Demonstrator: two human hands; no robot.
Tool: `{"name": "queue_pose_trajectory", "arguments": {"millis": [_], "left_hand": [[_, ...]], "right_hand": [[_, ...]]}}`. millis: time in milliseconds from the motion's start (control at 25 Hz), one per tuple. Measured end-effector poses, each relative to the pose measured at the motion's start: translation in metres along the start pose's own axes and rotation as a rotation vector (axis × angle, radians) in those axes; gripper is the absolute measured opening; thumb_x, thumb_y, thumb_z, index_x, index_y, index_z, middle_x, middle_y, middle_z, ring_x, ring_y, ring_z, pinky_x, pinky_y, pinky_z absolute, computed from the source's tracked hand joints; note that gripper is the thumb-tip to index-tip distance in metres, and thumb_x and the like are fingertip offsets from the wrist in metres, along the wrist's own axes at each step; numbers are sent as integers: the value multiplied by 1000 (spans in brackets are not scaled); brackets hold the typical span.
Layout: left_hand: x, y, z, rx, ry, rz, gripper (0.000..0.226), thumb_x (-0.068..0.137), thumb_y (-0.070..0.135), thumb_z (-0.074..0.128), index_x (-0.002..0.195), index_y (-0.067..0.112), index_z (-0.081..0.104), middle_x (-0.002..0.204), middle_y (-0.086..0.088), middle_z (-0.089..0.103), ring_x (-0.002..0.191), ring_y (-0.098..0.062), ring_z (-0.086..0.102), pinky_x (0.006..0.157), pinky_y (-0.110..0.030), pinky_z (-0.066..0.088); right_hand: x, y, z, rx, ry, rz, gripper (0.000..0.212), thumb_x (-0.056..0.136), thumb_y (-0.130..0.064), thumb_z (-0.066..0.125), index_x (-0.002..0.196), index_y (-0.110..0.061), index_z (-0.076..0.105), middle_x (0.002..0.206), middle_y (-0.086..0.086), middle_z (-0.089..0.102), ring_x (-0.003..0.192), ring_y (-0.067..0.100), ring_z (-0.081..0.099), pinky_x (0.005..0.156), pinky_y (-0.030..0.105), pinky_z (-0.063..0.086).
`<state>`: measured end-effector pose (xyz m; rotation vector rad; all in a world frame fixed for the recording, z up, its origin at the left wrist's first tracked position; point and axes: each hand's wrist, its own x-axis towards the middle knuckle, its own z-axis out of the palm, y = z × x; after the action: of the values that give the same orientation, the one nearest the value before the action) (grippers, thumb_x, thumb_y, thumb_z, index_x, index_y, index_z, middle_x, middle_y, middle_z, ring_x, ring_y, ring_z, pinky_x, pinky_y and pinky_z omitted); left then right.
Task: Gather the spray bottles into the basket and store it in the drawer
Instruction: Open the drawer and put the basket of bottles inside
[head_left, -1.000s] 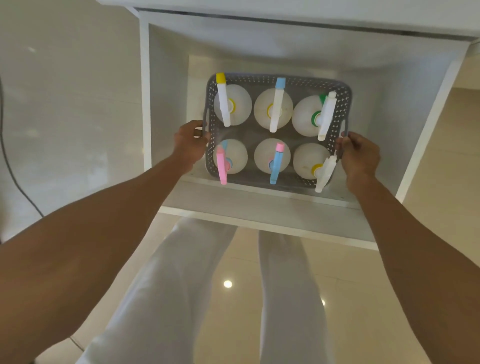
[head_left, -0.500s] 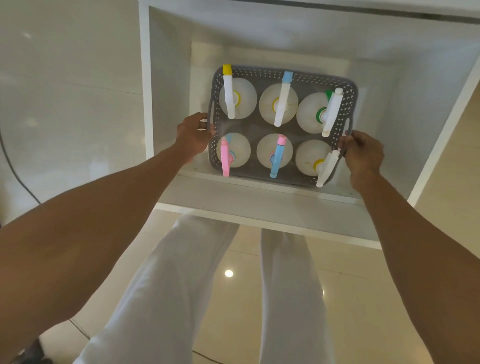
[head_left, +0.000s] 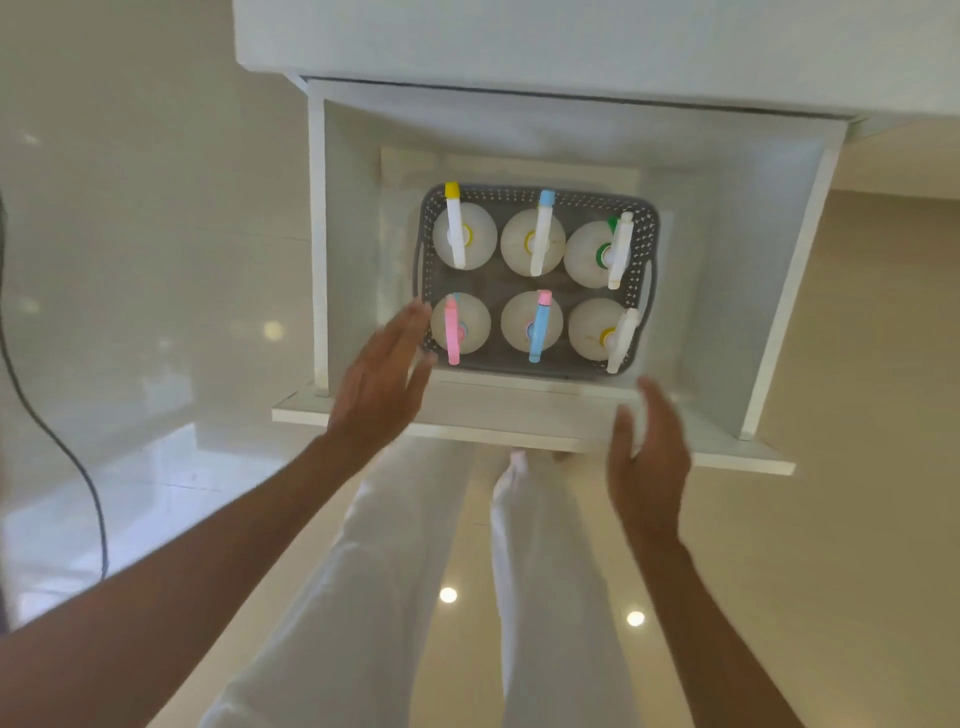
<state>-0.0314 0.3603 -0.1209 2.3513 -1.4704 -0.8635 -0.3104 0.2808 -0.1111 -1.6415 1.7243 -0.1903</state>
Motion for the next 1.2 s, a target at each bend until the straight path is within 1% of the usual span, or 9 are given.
{"name": "queue_pose_trajectory", "arguments": {"millis": [120, 200, 240, 360, 520, 680, 920, 1080, 1200], "left_hand": [[-74, 5, 11, 224, -45, 203, 49, 100, 24, 52, 144, 4, 48, 152, -14, 46, 140, -30, 46, 109, -50, 46], [-108, 8, 25, 358, -213, 219, 59, 101, 36, 44, 151, 7, 36, 161, -15, 30, 149, -32, 30, 114, -53, 39], [-117, 8, 32, 404, -301, 186, 66, 101, 43, 40, 155, 8, 25, 165, -15, 17, 152, -33, 17, 119, -54, 31], [-123, 9, 47, 467, -345, 91, 78, 98, 53, 36, 158, 10, 9, 166, -16, -2, 154, -36, 1, 123, -54, 19], [-115, 9, 50, 509, -313, 73, 83, 96, 52, 45, 158, 9, 10, 166, -18, -1, 154, -38, 2, 123, -54, 20], [-97, 9, 42, 530, -327, 78, 89, 93, 49, 54, 158, 12, 6, 166, -16, -6, 154, -36, -2, 124, -54, 17], [-56, 16, 27, 507, -319, 74, 91, 88, 42, 64, 158, 12, 13, 166, -17, -2, 154, -37, 1, 123, -54, 13], [-26, 19, 14, 492, -333, 84, 92, 87, 36, 66, 158, 12, 13, 166, -16, -2, 153, -37, -2, 123, -53, 10], [-5, 20, 2, 472, -322, 113, 89, 85, 23, 66, 158, 12, 16, 166, -16, 0, 153, -37, -2, 122, -53, 8]], "right_hand": [[-55, 16, 9, -221, -157, -165, 49, 103, -17, 51, 149, -3, 43, 158, 13, 40, 150, 26, 32, 123, 37, 29], [-70, 31, 15, -418, -189, -271, 56, 101, -12, 56, 150, 4, 36, 161, 21, 31, 152, 35, 23, 122, 51, 30], [-72, 34, 18, -504, -206, -295, 61, 100, -13, 58, 152, 6, 32, 161, 24, 27, 153, 38, 20, 123, 53, 28], [-67, 37, 24, -628, -246, -322, 69, 101, -18, 56, 155, 6, 21, 163, 28, 17, 154, 41, 12, 125, 52, 22], [-58, 39, 24, -646, -272, -355, 71, 100, -20, 51, 157, 4, 14, 165, 26, 8, 155, 38, 2, 126, 51, 16], [-43, 27, 22, -646, -297, -339, 80, 99, -24, 57, 157, 2, 9, 166, 24, 5, 155, 38, 1, 127, 51, 16], [-7, 2, 14, -653, -356, -317, 95, 86, -17, 61, 159, 0, 3, 167, 21, -6, 155, 37, -9, 128, 50, 7], [20, -14, 11, -689, -364, -321, 97, 86, -18, 63, 159, -1, 1, 167, 22, -6, 155, 38, -8, 128, 51, 9], [40, -25, 7, -696, -378, -322, 100, 82, -13, 64, 158, -1, 0, 167, 22, -8, 155, 38, -8, 128, 52, 10]]}}
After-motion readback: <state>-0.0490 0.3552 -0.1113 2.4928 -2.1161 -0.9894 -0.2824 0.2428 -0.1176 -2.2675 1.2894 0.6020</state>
